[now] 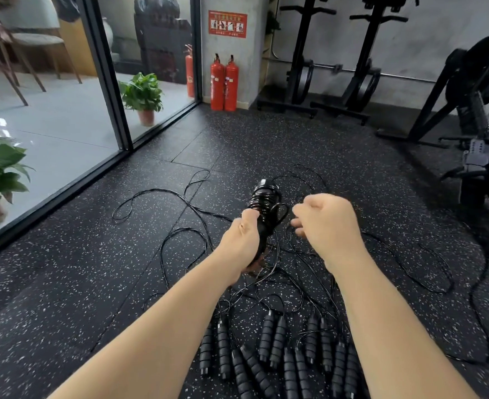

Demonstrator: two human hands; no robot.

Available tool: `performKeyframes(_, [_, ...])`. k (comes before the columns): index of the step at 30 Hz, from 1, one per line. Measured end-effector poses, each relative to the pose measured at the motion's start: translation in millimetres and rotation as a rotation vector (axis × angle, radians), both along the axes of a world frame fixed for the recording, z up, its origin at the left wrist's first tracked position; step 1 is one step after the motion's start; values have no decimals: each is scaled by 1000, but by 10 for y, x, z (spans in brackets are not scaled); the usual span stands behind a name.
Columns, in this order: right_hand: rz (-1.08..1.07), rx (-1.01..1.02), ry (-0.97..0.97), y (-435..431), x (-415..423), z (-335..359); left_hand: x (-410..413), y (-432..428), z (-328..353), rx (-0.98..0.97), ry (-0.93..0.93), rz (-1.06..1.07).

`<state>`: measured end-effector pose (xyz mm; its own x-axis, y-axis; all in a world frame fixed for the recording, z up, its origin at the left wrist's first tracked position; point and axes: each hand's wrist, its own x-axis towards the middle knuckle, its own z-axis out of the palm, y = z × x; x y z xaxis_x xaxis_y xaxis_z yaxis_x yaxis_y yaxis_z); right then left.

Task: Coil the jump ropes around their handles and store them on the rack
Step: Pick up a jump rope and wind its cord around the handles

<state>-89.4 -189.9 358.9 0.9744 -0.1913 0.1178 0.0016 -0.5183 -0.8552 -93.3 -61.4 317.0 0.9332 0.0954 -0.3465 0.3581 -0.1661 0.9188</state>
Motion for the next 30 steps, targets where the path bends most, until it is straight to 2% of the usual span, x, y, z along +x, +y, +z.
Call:
performKeyframes(2, [13,224,161,54,-17,-10,-10,-8,4,46,-82,18])
performKeyframes(4, [42,399,243,127,-12,-10,-4,-35,2,67,-149,13])
performKeyframes(9, [43,438,259,158,26,-109,-22,-93,-58,253,-276,-45])
performKeyframes(12, [1,404,211,102,39,-204,-55,-107,-42,274,-358,-83])
performKeyframes(15, [-81,367,189,37,45,-258,-66,-122,3,100,-354,-134])
performKeyframes(18, [-95,391,190,-61,38,-217,-58,-121,64,-218,-233,-173])
performKeyframes(20, [-97,374,165,-114,15,-187,-42,-123,71,-345,-164,-191])
performKeyframes(26, [-158,294,100,-260,-97,-171,-44,-292,44,-323,-194,-261])
performKeyframes(30, [-241,425,133,-446,-260,-111,-131,-474,144,-235,-225,-355])
